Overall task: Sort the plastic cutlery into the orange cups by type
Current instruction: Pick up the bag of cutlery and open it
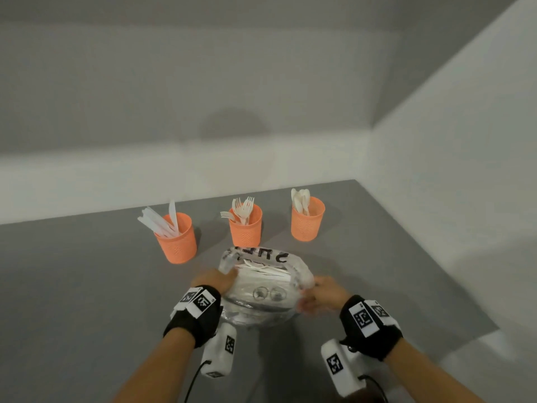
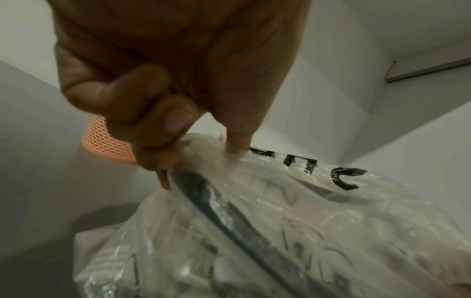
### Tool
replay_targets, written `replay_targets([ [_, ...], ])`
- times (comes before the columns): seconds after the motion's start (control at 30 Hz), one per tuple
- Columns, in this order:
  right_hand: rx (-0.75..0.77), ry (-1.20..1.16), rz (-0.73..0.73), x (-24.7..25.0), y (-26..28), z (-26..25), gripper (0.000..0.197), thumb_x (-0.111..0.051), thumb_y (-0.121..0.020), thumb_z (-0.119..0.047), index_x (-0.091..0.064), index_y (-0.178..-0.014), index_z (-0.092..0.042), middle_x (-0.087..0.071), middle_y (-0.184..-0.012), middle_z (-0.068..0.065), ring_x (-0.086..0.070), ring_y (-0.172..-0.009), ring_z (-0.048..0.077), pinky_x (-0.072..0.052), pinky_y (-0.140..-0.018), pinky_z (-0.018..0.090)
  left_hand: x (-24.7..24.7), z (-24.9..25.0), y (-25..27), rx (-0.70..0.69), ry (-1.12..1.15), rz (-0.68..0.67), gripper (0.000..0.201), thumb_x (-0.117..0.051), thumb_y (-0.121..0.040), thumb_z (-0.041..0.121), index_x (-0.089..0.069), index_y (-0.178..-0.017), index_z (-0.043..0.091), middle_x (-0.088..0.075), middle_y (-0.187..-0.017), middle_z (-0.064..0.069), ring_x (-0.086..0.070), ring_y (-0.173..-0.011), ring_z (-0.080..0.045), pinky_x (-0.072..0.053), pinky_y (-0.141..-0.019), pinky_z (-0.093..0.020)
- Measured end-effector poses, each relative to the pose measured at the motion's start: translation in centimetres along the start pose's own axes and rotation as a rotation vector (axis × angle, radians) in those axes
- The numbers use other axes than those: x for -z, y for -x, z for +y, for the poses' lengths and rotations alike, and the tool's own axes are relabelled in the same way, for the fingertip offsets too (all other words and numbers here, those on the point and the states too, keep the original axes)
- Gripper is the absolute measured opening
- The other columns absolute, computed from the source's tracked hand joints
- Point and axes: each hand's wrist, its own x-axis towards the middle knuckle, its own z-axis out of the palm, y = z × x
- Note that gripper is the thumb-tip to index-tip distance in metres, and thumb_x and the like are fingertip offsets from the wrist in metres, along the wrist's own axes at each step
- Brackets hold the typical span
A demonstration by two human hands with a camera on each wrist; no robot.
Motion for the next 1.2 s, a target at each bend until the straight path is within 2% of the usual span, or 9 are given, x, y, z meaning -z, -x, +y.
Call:
replay_targets([
  [0.2,-0.091,-0.536,-0.044,-0.3,0.9,-0.9,0.023,-0.045,-0.092,-0.005,-0.044,-0.114,-0.002,-0.059,-0.097,0.026,-0.068,-0.075,0.031,-0.06,-0.059,0.031,0.2,-0.4,0.6,0.1,0.575,-0.09,0.016,-0.048,-0.089,-0.002,-0.05,-0.073,-0.002,-0.055,-0.054,-0.013,-0.055,-0.03,-0.016,-0.047,-0.035,-0.02],
  [0.37,-0.058,-0.862,0.095,-0.8,0.5,-1.8,0.025,-0.053,-0.094,-0.022,-0.048,-0.109,-0.003,-0.049,-0.089,0.017,-0.05,-0.11,0.033,-0.039,-0.105,0.048,0.2,-2.8,1.2,0.254,1.488,-0.239,0.01,-0.046,-0.095,0.004,-0.047,-0.088,-0.003,-0.051,-0.082,-0.022,-0.063,-0.042,-0.031,-0.051,-0.033,-0.035],
  [0.5,-0.012,-0.997,0.136,-1.6,1.4,-1.9,0.018,-0.047,-0.096,-0.018,-0.05,-0.084,-0.005,-0.051,-0.099,0.022,-0.046,-0.112,0.031,-0.047,-0.095,0.039,-0.6,-3.5,2.2,0.206,1.634,-0.324,0.017,-0.04,-0.097,0.012,-0.046,-0.098,-0.004,-0.057,-0.083,-0.024,-0.065,-0.05,-0.034,-0.054,-0.043,-0.038],
  [0.63,-0.02,-1.179,0.166,-1.4,1.1,-1.2,0.025,-0.033,-0.101,-0.016,-0.051,-0.089,-0.004,-0.039,-0.144,0.017,-0.037,-0.134,0.035,-0.036,-0.105,0.045,-1.3,-3.9,1.4,0.172,1.528,-0.121,0.022,-0.034,-0.098,0.009,-0.046,-0.08,0.007,-0.064,-0.043,-0.003,-0.065,-0.042,-0.016,-0.057,-0.051,-0.027],
  [0.77,-0.02,-1.212,0.153,-1.5,0.5,0.0,0.038,-0.023,-0.094,-0.016,-0.046,-0.064,-0.01,-0.055,-0.047,0.005,-0.057,-0.05,0.017,-0.05,-0.066,0.031,-1.2,-2.5,2.8,0.139,1.521,-0.099,0.034,-0.029,-0.095,0.006,-0.057,-0.078,0.016,-0.052,-0.032,-0.002,-0.052,-0.036,-0.02,-0.054,-0.069,-0.018],
  [0.87,-0.075,-0.938,0.195,-2.4,0.5,0.5,0.036,-0.024,-0.088,-0.024,-0.045,-0.059,-0.018,-0.036,-0.031,-0.006,-0.037,-0.026,0.008,-0.033,-0.043,0.017,-1.9,-1.7,2.0,0.217,1.493,-0.128,0.036,-0.027,-0.09,-0.003,-0.054,-0.07,0.008,-0.053,-0.046,-0.009,-0.049,-0.047,-0.023,-0.053,-0.057,-0.026],
  [0.93,-0.078,-0.747,0.194,-3.2,0.8,0.9,0.028,-0.027,-0.093,-0.024,-0.049,-0.076,-0.017,-0.053,-0.046,-0.002,-0.052,-0.041,0.011,-0.043,-0.056,0.025,-2.6,-1.7,1.6,0.185,1.217,-0.006,0.023,-0.031,-0.089,-0.005,-0.049,-0.075,-0.001,-0.052,-0.067,-0.014,-0.052,-0.054,-0.024,-0.049,-0.053,-0.033],
  [1.03,-0.022,-0.575,0.25,-3.8,0.7,0.7,0.023,-0.033,-0.094,-0.021,-0.054,-0.098,-0.012,-0.059,-0.082,0.008,-0.056,-0.075,0.023,-0.047,-0.08,0.041,-3.7,-1.6,1.9,0.021,0.909,0.255,0.038,-0.034,-0.099,0.03,-0.044,-0.119,-0.001,-0.054,-0.113,-0.017,-0.059,-0.097,-0.031,-0.046,-0.091,-0.043],
  [1.2,0.243,-0.11,0.389,-4.3,0.2,0.0,0.045,-0.05,-0.091,-0.043,-0.042,-0.124,-0.013,-0.048,-0.118,0.001,-0.049,-0.11,0.02,-0.036,-0.094,0.03,-4.1,-1.2,1.7,-0.19,0.375,0.334,0.056,-0.041,-0.092,0.049,-0.036,-0.137,0.016,-0.034,-0.136,-0.02,-0.039,-0.126,-0.038,-0.033,-0.105,-0.044],
])
